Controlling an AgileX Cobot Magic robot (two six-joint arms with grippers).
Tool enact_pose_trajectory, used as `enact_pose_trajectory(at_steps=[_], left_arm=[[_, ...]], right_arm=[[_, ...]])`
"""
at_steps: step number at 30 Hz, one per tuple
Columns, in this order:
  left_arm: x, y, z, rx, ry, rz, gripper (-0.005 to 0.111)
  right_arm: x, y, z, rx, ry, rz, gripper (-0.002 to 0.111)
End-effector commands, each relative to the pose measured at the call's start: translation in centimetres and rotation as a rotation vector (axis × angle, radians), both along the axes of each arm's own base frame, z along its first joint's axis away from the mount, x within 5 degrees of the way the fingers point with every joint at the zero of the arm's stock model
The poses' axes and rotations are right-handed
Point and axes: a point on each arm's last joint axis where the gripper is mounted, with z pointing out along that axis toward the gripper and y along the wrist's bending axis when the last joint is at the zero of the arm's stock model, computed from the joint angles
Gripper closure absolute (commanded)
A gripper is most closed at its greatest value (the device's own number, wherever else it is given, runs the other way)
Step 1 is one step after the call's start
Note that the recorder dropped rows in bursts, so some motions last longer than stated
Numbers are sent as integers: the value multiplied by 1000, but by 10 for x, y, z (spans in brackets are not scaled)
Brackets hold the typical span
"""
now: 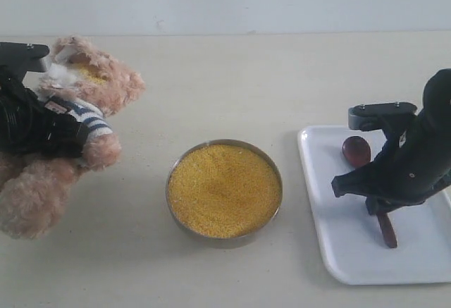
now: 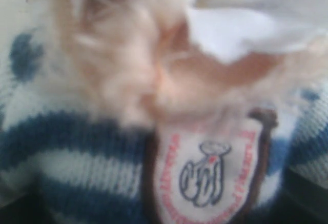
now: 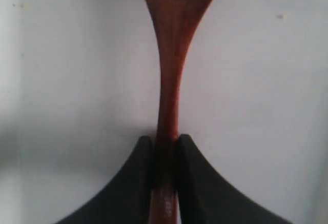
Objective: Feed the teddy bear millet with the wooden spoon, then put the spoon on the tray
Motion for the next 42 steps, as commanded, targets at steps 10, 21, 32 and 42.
enact_pose_trajectory(at_steps=[10,21,32,42], left_arm=[[3,0,3,-15,-22,33,103],[11,28,-6,-51,-8,239,103],[22,30,-42,-42,52,264,103],[26,29,-51,-65,50,299,91]], right_arm=[[-1,-1,9,18,-15,-52,45],[-12,-2,73,124,-241,-75,42],[-18,-1,91,166,-303,-74,42],[-17,-1,91,169,-311,-75,42]])
